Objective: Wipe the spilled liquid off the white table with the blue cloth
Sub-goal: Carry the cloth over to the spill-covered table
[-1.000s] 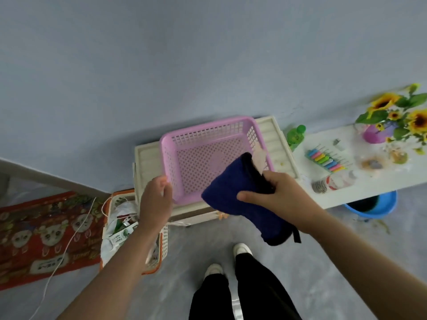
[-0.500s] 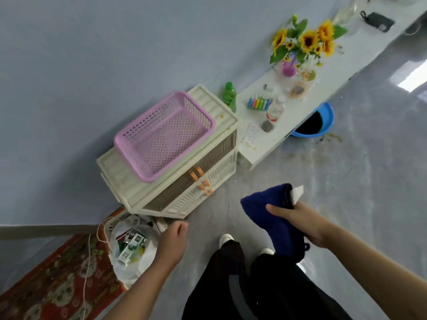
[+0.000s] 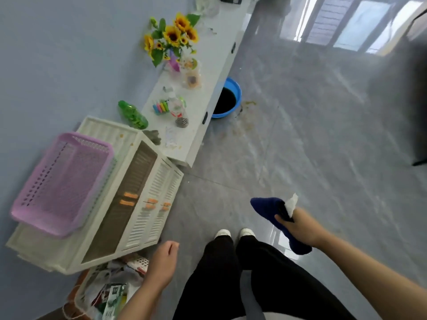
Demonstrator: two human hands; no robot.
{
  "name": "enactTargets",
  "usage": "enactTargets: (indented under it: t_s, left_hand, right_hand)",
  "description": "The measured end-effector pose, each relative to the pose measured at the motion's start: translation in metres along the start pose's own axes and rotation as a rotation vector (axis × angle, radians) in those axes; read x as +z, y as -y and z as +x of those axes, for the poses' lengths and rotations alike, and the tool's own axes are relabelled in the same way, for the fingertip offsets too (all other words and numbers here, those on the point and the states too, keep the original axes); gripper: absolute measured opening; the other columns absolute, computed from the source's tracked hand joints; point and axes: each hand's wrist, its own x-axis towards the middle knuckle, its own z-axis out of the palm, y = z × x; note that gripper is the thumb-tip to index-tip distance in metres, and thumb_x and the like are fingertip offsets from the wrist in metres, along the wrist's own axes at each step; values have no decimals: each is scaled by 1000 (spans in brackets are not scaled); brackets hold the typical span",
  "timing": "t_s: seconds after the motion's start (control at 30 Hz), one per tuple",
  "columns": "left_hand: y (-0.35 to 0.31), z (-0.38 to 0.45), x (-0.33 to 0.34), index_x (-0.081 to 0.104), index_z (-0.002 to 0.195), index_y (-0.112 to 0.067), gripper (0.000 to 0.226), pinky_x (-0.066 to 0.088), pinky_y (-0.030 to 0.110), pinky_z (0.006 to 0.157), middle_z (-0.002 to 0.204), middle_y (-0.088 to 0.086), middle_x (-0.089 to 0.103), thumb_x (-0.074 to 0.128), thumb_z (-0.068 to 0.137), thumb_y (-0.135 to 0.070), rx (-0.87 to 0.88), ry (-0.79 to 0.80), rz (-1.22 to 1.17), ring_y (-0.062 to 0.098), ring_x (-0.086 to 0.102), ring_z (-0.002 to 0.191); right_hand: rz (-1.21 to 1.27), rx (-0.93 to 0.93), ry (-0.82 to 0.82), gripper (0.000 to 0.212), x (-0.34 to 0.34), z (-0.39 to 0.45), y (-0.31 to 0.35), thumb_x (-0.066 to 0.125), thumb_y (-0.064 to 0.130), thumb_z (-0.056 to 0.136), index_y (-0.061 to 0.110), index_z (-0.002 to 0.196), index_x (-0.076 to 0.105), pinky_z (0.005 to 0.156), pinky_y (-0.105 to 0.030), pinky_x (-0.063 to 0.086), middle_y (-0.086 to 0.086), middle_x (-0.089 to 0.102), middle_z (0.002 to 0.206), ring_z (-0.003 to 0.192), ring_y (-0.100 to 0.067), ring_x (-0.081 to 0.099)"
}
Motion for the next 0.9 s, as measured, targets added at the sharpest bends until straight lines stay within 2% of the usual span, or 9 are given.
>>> enactTargets:
  t_s: [0.1,0.2,0.33,0.4,0.5,0.6,0.7,0.83,0.9]
  left_hand:
    - [-16,12,5,51,68,-15,30,33,32,63,67,1,53,43,95,-22,43,83,131,19,50,68]
    - [-38,26,6,48,66,-19,29,31,30,62,69,-1,53,43,95,-21,143,172,253,17,50,70]
    - [-70,42,13,55,77,-14,24,32,15,56,79,2,59,41,95,-21,273,264,382,12,51,72]
    - [-87,50,20,57,82,-11,25,31,12,55,80,1,59,40,95,-22,320,292,454,9,49,70]
    - [-115,57,36,51,74,-16,25,32,13,53,73,-4,54,40,95,-23,375,327,551,6,46,66]
    - [-146,61,58,54,77,-14,26,33,15,57,78,-1,59,40,96,-24,431,340,654,10,51,71]
    - [-170,58,87,57,81,-7,29,39,32,69,84,9,64,40,95,-25,444,361,720,20,57,78]
    - [-192,49,120,61,84,-2,31,40,32,71,84,12,65,41,94,-24,424,407,742,23,59,81]
    - [-201,45,132,60,76,-3,30,38,31,67,79,12,64,44,94,-20,408,418,728,23,58,76]
  right_hand:
    - [83,146,-50,38,2,-17,-36,45,30,96,-5,107,57,72,-35,42,-23,66,100,92,-37,62]
    - [195,280,-114,39,16,-41,-68,44,30,96,-3,114,54,84,-40,46,-23,65,106,96,-36,61]
    - [380,453,-206,33,48,-77,-109,46,26,96,-1,113,54,81,-43,46,-24,65,104,92,-36,61]
    - [465,527,-236,26,66,-94,-130,47,22,96,2,111,54,74,-39,44,-19,64,102,84,-29,58]
    - [537,647,-268,16,92,-120,-159,49,20,95,6,104,52,68,-32,37,-15,63,95,77,-24,52]
    - [644,760,-262,24,113,-141,-185,50,18,95,-2,108,54,66,-33,36,-13,58,88,75,-25,53]
    - [726,822,-284,24,124,-156,-207,52,14,93,-5,106,56,63,-33,35,-14,57,85,73,-25,52]
    - [896,841,-368,20,112,-169,-229,51,13,94,-2,106,54,67,-34,37,-14,58,88,76,-26,53]
    - [988,846,-433,18,99,-173,-240,51,13,94,-2,102,55,63,-35,35,-13,58,85,71,-25,51]
